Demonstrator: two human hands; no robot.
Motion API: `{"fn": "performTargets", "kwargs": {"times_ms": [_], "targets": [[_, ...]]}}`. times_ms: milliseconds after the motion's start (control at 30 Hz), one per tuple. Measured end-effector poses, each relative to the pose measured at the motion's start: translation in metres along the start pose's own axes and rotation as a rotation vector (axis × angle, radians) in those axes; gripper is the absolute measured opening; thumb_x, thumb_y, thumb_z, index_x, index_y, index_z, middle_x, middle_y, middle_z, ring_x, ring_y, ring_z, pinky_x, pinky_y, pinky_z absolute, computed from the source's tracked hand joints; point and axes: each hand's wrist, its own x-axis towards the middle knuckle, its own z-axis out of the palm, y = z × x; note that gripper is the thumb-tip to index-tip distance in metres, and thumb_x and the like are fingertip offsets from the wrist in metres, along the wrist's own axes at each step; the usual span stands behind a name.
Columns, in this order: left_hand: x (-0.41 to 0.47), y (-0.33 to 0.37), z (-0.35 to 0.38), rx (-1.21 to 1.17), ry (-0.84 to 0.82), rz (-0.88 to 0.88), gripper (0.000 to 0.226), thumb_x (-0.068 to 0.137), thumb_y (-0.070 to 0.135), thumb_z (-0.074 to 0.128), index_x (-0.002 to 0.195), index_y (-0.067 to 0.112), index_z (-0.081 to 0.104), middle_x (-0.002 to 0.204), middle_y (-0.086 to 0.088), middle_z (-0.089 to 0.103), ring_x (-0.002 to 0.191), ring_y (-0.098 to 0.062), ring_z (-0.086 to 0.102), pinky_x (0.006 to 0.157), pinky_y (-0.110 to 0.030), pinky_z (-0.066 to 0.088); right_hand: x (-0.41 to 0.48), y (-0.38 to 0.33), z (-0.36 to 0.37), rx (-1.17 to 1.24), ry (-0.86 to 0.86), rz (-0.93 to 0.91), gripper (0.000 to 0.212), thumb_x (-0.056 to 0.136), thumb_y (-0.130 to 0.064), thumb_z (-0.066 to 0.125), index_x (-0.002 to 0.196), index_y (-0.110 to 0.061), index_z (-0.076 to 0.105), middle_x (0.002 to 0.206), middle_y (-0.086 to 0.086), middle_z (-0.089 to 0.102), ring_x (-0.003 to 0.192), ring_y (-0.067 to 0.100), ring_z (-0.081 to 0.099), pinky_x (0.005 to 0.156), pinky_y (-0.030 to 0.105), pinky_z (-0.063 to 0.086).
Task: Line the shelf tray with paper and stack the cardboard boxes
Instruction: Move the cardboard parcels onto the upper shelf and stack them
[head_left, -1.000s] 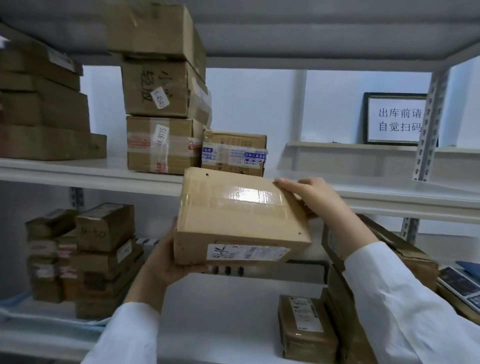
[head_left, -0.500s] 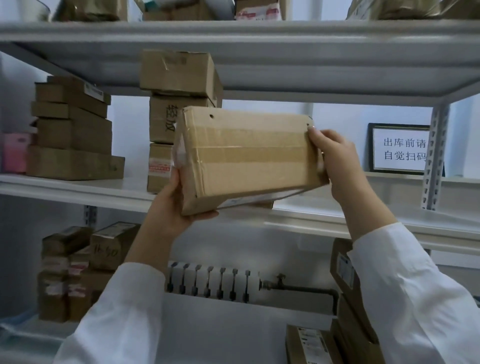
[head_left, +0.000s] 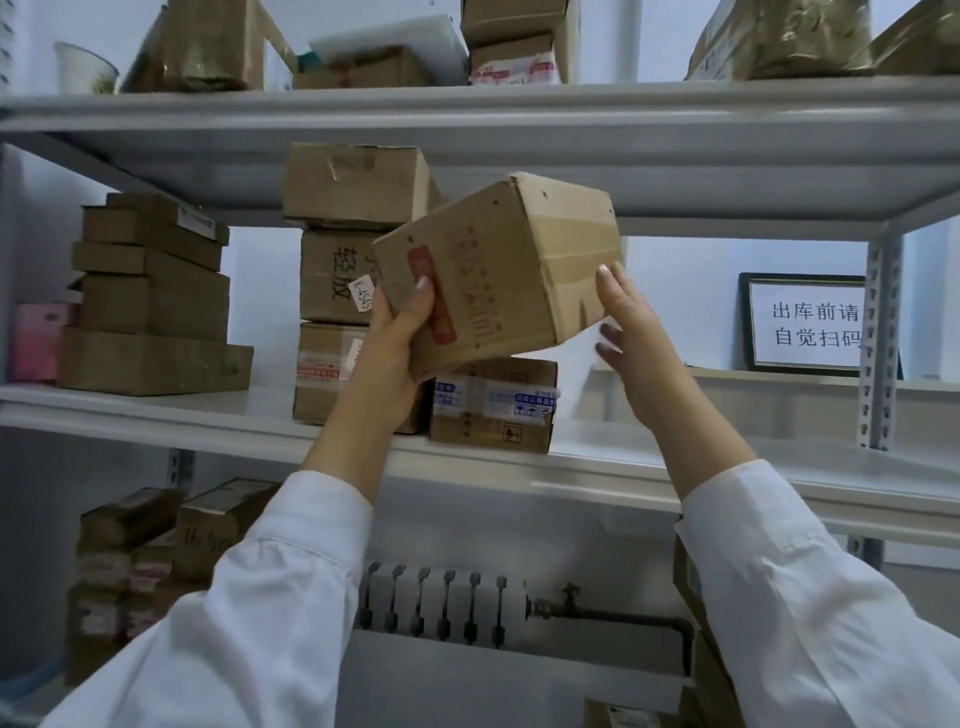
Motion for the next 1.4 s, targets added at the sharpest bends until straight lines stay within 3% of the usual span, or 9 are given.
{"fn": "performTargets", "kwargs": {"times_ms": [200,333,467,667,800,1000,1067,1167,1400], "targets": [[0.028,-0.013,0.019,0.219,0.122,0.083,0.051,0.085,0.026,0.066,0.131,0.021,0.042,0.123,-0.002,0.061,0.112,-0.019,0.060,0.098,-0.042,0.049,0.011,0.017,0.007,0.116,-0.154,0.016,0.060,0.083,-0.047,0.049,0.136,-0.018,0.046,0.118,-0.005,0.062,0.105,0.003,0.060,0.084,0.014,0.049],[0.037,-0.021,0.024,0.352,0.183,0.110,0.057,0.083,0.026,0.068,0.131,0.024,0.038,0.124,0.001,0.057,0.115,-0.016,0.055,0.098,-0.034,0.047,0.017,0.035,0.006,0.048,-0.110,0.059,0.031,0.098,-0.021,0.048,0.127,-0.012,0.053,0.120,0.005,0.064,0.112,0.016,0.060,0.093,0.023,0.048],[0.047,-0.033,0.017,0.541,0.212,-0.015,0.073,0.084,0.045,0.060,0.137,0.016,0.019,0.134,-0.005,0.045,0.121,-0.020,0.048,0.105,-0.036,0.039,0.021,0.047,0.011,-0.033,-0.046,0.083,0.016,0.098,-0.027,0.048,0.110,-0.029,0.058,0.110,-0.008,0.066,0.107,0.010,0.060,0.097,0.030,0.045],[0.055,-0.030,0.007,0.618,0.113,-0.092,0.052,0.097,0.048,0.036,0.138,0.017,0.029,0.137,0.003,0.042,0.126,-0.017,0.040,0.110,-0.038,0.029,0.027,0.057,0.013,0.016,-0.081,0.150,0.014,0.102,-0.028,0.038,0.114,-0.030,0.045,0.095,-0.023,0.052,0.085,-0.007,0.047,0.073,0.018,0.036],[0.053,-0.038,-0.001,0.568,0.168,-0.158,0.050,0.099,0.043,0.034,0.145,0.022,0.029,0.145,0.001,0.040,0.134,-0.019,0.035,0.113,-0.037,0.026,0.030,0.065,0.016,-0.023,-0.068,0.225,0.022,0.098,-0.042,0.042,0.119,-0.035,0.044,0.100,-0.016,0.055,0.092,0.011,0.053,0.077,0.029,0.042],[0.041,-0.051,-0.004,0.663,0.400,-0.230,0.052,0.096,0.044,0.041,0.135,0.010,0.047,0.134,-0.006,0.052,0.125,-0.025,0.046,0.104,-0.039,0.038,0.034,0.072,0.024,-0.069,0.028,0.254,0.023,0.094,-0.046,0.049,0.101,-0.024,0.055,0.088,-0.009,0.060,0.078,0.006,0.055,0.061,0.024,0.043],[0.042,-0.053,-0.004,0.720,0.398,-0.214,0.037,0.097,0.039,0.042,0.109,0.010,0.062,0.111,-0.006,0.062,0.110,-0.026,0.054,0.090,-0.035,0.043,0.035,0.076,0.026,-0.076,0.064,0.252,0.021,0.092,-0.047,0.052,0.092,-0.026,0.058,0.091,-0.006,0.064,0.084,0.012,0.060,0.068,0.027,0.046],[0.043,-0.055,-0.006,0.834,0.441,-0.192,0.045,0.097,0.036,0.044,0.058,0.014,0.040,0.061,0.000,0.044,0.065,-0.020,0.045,0.058,-0.028,0.032,0.037,0.080,0.030,-0.109,0.112,0.251,0.021,0.090,-0.048,0.054,0.091,-0.029,0.062,0.095,-0.004,0.068,0.091,0.018,0.064,0.076,0.034,0.052],[0.041,-0.057,-0.007,0.870,0.510,-0.196,0.049,0.096,0.030,0.049,0.052,0.015,0.032,0.053,-0.001,0.031,0.052,-0.016,0.031,0.053,-0.028,0.030,0.040,0.083,0.034,-0.141,0.112,0.246,0.017,0.091,-0.045,0.054,0.090,-0.029,0.061,0.087,-0.009,0.066,0.088,0.016,0.063,0.087,0.038,0.053]]}}
